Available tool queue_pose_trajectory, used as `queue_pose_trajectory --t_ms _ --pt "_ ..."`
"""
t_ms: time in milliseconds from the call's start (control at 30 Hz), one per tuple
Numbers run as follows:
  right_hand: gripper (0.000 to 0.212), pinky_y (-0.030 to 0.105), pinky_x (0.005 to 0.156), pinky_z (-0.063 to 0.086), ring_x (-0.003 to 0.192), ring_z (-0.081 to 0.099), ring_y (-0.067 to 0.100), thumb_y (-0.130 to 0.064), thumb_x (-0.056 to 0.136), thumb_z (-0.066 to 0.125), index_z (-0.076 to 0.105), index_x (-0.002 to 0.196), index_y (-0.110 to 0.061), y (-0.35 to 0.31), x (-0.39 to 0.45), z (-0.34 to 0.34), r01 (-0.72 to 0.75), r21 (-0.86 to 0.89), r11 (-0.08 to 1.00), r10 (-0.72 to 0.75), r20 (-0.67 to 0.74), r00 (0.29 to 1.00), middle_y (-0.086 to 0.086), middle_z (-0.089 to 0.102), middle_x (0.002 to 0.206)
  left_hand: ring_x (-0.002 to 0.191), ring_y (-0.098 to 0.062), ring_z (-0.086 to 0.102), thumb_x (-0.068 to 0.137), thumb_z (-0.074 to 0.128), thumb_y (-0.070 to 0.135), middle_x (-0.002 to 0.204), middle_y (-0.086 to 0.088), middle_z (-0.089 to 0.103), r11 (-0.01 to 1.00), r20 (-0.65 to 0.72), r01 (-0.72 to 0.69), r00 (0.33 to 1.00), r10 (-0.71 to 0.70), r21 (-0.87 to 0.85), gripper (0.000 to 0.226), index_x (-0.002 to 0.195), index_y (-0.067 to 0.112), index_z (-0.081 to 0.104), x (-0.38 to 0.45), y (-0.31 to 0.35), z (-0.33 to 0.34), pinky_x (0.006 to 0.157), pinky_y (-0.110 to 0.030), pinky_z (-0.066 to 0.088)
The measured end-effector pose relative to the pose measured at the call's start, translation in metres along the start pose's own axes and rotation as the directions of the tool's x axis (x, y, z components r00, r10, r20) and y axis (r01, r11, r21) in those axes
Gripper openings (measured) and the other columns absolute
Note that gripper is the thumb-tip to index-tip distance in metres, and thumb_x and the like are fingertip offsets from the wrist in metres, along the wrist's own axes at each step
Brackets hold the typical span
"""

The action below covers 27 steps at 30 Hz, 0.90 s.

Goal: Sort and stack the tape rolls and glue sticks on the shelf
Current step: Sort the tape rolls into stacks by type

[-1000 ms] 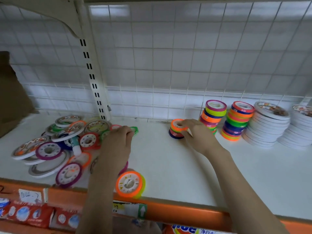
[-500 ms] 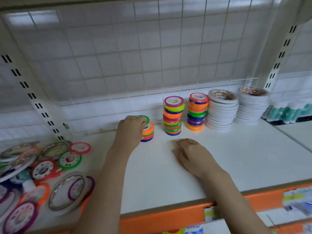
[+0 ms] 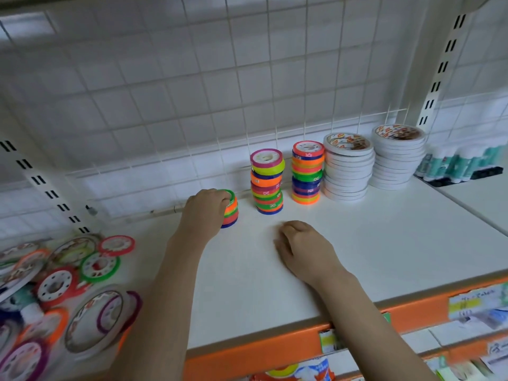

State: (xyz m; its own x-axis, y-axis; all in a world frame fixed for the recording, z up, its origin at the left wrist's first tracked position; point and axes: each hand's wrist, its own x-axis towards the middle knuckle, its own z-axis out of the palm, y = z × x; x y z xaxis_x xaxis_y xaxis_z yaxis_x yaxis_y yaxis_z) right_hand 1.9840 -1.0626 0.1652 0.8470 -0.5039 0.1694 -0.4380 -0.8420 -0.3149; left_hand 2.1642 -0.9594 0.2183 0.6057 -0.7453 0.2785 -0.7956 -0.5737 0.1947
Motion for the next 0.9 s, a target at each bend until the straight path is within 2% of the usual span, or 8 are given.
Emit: queue_pose_trajectory --t_ms 167,367,467,667,800,900 --pt "0.040 0.023 0.100 0.034 0.126 0.041 0.018 -0.035 0.099 0.033 0.049 0.129 -0.013 0.000 -0.001 0.000 0.008 -0.002 1.000 -0.008 -0.007 1.000 0.000 0.047 0.136 0.105 -0.029 0.053 0.097 0.038 0.011 0.115 -0.009 0.060 1.000 0.014 0.012 1.000 -0.011 -0.012 0.028 0.114 0.008 0.060 -0.002 0.003 0.001 0.090 -0.038 0.041" --pt "0.040 0.021 0.102 0.031 0.127 0.039 0.016 -0.034 0.099 0.033 0.048 0.130 -0.014 -0.002 -0.002 -0.001 0.010 0.000 1.000 -0.010 -0.010 1.000 -0.001 0.046 0.138 0.116 -0.030 0.047 0.095 0.043 0.009 0.126 -0.009 0.053 0.997 -0.073 -0.009 0.997 0.003 -0.083 0.032 0.124 0.009 0.056 -0.026 0.006 0.001 0.096 -0.038 0.038" --pt "0.040 0.021 0.103 0.030 0.129 0.038 0.016 -0.033 0.099 0.035 0.048 0.130 -0.012 -0.005 -0.003 -0.003 0.014 0.001 1.000 -0.014 -0.021 1.000 -0.001 0.045 0.139 0.118 -0.030 0.046 0.094 0.044 0.009 0.127 -0.009 0.053 0.994 -0.094 0.042 0.994 -0.051 -0.099 0.033 0.125 0.009 0.055 -0.046 0.004 0.003 0.099 -0.039 0.037" --pt "0.035 0.024 0.100 0.033 0.127 0.040 0.019 -0.032 0.097 0.041 0.054 0.121 -0.012 -0.020 0.002 -0.008 0.052 0.000 0.999 -0.052 -0.022 0.998 0.002 0.050 0.132 0.119 -0.023 0.046 0.097 0.042 0.020 0.128 -0.003 0.054 0.977 -0.064 0.188 0.979 -0.195 -0.100 0.033 0.127 0.015 0.054 -0.088 -0.019 0.000 0.100 -0.035 0.036" --pt "0.029 0.028 0.095 0.040 0.122 0.045 0.022 -0.028 0.094 0.043 0.060 0.109 -0.009 -0.035 0.007 -0.004 0.104 0.006 0.995 -0.104 -0.013 0.995 0.005 0.056 0.123 0.118 -0.023 0.048 0.096 0.045 0.027 0.125 -0.004 0.055 0.958 -0.049 0.274 0.959 -0.278 -0.088 0.033 0.125 0.015 0.055 -0.114 -0.047 -0.009 0.098 -0.036 0.039" --pt "0.029 0.028 0.093 0.040 0.120 0.046 0.023 -0.026 0.093 0.044 0.059 0.110 -0.008 -0.057 0.009 0.002 0.158 0.031 0.987 -0.159 0.003 0.987 0.005 0.055 0.122 0.118 -0.021 0.048 0.096 0.047 0.028 0.127 -0.004 0.054 0.940 -0.056 0.319 0.943 -0.327 -0.121 0.034 0.125 0.013 0.054 -0.134 -0.065 -0.022 0.099 -0.034 0.039"
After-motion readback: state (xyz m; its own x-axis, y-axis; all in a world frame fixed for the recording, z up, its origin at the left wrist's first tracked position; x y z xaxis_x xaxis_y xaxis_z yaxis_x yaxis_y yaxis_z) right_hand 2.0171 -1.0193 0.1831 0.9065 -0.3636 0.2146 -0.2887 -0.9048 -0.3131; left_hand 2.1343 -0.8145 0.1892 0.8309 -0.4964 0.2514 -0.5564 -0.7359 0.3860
